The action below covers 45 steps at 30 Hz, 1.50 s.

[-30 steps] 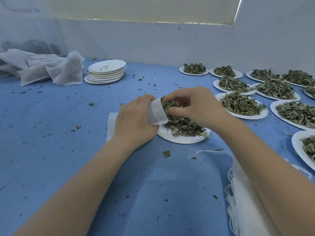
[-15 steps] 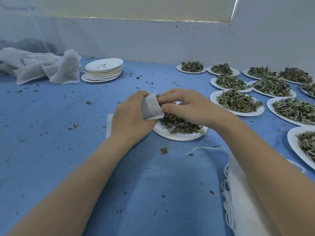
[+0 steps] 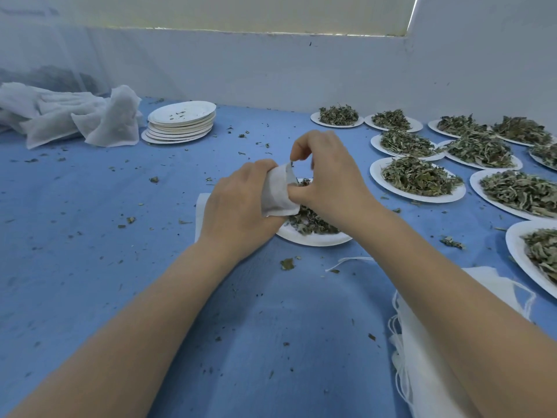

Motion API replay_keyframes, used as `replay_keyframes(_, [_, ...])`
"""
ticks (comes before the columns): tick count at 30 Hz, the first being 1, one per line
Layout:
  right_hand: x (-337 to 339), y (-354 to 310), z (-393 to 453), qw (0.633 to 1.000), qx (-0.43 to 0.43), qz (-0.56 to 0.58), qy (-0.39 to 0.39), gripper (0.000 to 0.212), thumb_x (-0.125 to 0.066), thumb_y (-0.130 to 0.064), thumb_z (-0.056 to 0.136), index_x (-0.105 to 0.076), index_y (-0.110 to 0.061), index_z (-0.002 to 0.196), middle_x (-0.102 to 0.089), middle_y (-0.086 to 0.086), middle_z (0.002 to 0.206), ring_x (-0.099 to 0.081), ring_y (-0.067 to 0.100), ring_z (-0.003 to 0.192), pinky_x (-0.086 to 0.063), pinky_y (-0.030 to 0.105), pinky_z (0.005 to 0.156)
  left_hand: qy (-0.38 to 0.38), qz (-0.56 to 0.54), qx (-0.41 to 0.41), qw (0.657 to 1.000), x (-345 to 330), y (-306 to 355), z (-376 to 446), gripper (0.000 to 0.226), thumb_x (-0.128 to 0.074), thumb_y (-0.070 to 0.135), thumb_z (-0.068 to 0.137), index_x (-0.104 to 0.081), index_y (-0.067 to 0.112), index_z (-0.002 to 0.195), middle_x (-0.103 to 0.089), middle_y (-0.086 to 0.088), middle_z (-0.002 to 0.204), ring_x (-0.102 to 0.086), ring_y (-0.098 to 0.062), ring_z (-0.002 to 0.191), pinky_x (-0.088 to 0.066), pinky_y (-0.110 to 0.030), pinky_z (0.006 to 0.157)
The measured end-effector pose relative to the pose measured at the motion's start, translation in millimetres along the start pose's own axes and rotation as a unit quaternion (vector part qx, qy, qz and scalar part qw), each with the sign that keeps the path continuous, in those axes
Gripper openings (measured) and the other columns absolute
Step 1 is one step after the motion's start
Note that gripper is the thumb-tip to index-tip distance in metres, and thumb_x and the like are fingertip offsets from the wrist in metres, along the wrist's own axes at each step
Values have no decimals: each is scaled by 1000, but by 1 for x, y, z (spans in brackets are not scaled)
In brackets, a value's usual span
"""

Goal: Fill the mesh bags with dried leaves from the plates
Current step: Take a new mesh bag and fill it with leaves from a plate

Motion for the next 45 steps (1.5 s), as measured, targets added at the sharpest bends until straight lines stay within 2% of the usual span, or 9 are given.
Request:
replay_keyframes(3, [-6,14,-2,996,-72,-20,-57,44,-55,-46,72,-48,-22,107,-50,-3,100,-49,13,81,-35,23,68,30,-12,-6,999,5,2,0,55,-72,27,66,-56,3,113,-62,-12,103,-59,-32,89,-39,-35,73])
replay_keyframes(7, [-10,20,-4,977,-137,126,-106,32,-62,-39,84,-56,-26,112,-70,-9,82,-63,4,56,-46,16,60,50,2,6,999,7,-1,1,51,-78,21,69,-57,2,111,-62,-13,101,-59,-33,87,-40,-36,71])
replay_keyframes(11, [-2,19,-3,948,-148,257,-115,34,-73,-23,79,-63,-19,112,-73,-6,91,-70,8,80,-53,17,75,55,16,38,998,7,-7,2,50,-76,26,73,-56,8,114,-61,-8,104,-56,-28,92,-37,-32,72])
replay_keyframes(16, [8,1,-2,993,-25,105,-56,18,-74,-12,75,-73,-25,87,-71,-12,79,-64,-2,72,-48,12,77,44,12,32,998,8,-5,2,49,-75,25,71,-56,11,114,-61,-7,103,-56,-28,92,-41,-37,75])
replay_keyframes(20, [-1,-15,-5,995,63,-24,-67,13,-65,-5,80,-74,-14,80,-63,4,67,-48,16,62,-38,25,65,22,31,-32,999,7,9,1,46,-73,23,69,-61,2,108,-65,-14,92,-61,-34,79,-44,-36,68])
replay_keyframes(27, [-20,-12,-9,973,19,25,-229,27,-52,-4,85,-56,-14,60,-40,-9,45,-35,3,45,-28,12,46,30,84,-99,991,7,17,-1,37,-68,25,67,-65,-2,91,-65,-14,75,-61,-32,60,-47,-32,57])
replay_keyframes(32, [10,9,3,988,-18,128,-88,11,-71,-21,81,-73,-29,89,-72,-12,81,-64,-4,80,-46,11,76,8,89,5,996,11,-6,3,34,-66,24,74,-61,5,101,-64,-13,84,-59,-35,72,-37,-32,62])
replay_keyframes(38, [-30,37,-4,950,13,-240,-197,53,-50,-45,91,-39,-31,140,-42,-3,140,-32,19,127,-31,36,106,-25,95,38,994,4,-17,4,44,-65,22,74,-54,10,115,-60,-11,102,-55,-34,91,-35,-34,72])
replay_keyframes(45, [-15,31,0,974,25,-173,-146,45,-62,-44,81,-52,-32,123,-51,-7,107,-50,13,101,-39,27,81,-17,81,59,995,5,-22,3,44,-64,25,74,-53,14,115,-59,-5,106,-52,-29,96,-25,-25,70])
Point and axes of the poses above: each hand's wrist, its own z-axis towards the middle knuckle, its own x-axis out of the back of the hand, y = z × x, the point moved 7 cm from there along z, towards the middle knuckle
